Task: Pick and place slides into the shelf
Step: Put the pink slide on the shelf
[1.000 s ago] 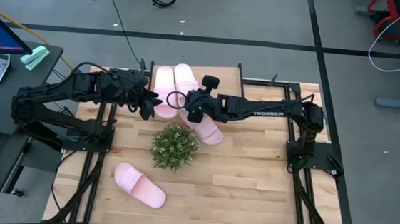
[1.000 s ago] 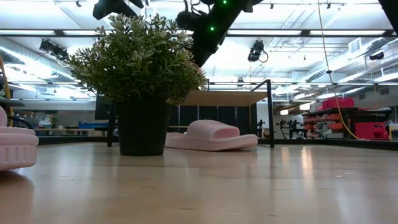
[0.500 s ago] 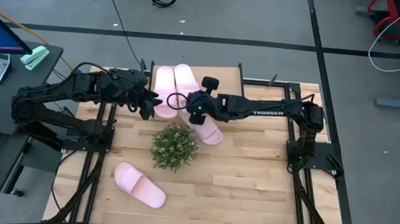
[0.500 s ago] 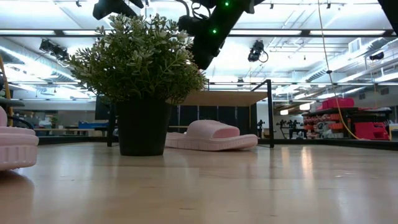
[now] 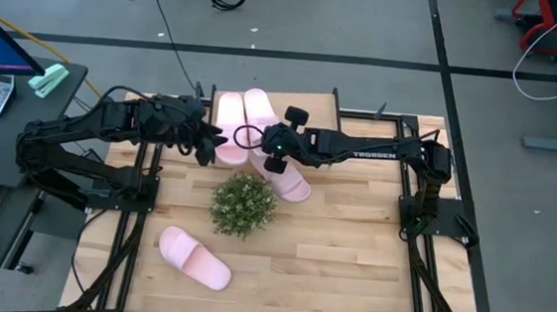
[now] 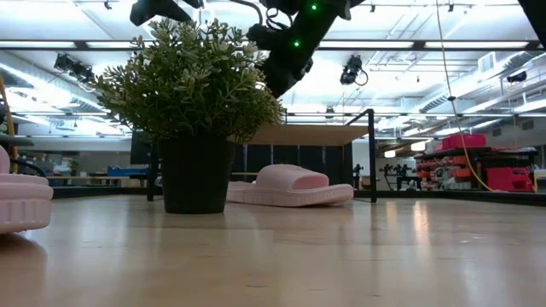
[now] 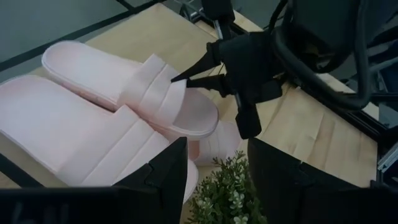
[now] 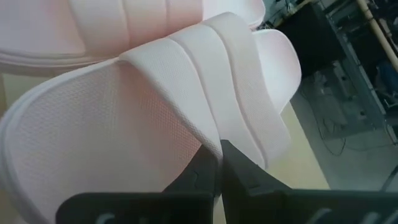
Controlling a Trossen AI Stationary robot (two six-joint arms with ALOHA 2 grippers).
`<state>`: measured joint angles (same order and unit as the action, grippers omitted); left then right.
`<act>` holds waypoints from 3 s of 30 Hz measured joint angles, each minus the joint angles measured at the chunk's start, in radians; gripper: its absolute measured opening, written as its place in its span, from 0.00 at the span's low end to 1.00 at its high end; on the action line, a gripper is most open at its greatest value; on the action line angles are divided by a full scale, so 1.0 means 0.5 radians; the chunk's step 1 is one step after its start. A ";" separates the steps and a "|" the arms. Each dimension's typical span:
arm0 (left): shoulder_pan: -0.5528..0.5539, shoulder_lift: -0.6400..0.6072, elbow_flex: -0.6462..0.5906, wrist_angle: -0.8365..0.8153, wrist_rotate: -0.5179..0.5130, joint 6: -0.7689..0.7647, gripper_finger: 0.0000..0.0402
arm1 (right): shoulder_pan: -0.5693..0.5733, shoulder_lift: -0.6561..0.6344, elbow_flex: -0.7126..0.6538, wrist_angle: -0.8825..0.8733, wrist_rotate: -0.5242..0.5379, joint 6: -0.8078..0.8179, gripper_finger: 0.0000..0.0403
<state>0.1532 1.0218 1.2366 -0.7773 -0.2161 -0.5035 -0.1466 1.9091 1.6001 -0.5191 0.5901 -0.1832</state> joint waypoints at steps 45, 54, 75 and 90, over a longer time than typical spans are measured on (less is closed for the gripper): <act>0.001 0.000 0.000 0.005 -0.040 0.037 0.43 | 0.067 0.006 -0.009 0.043 0.369 -0.204 0.02; 0.001 0.000 0.000 0.005 -0.039 0.038 0.43 | 0.055 0.005 -0.009 0.080 0.098 -0.151 0.02; 0.000 0.000 0.000 0.005 -0.039 0.038 0.43 | -0.059 -0.003 -0.005 0.201 -0.456 -0.149 0.32; 0.000 0.000 0.000 0.005 -0.039 0.038 0.43 | -0.068 -0.004 -0.002 0.060 -0.326 -0.152 0.45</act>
<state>0.1532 1.0218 1.2366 -0.7746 -0.2356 -0.4847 -0.1806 1.9072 1.5990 -0.4891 0.4273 -0.2590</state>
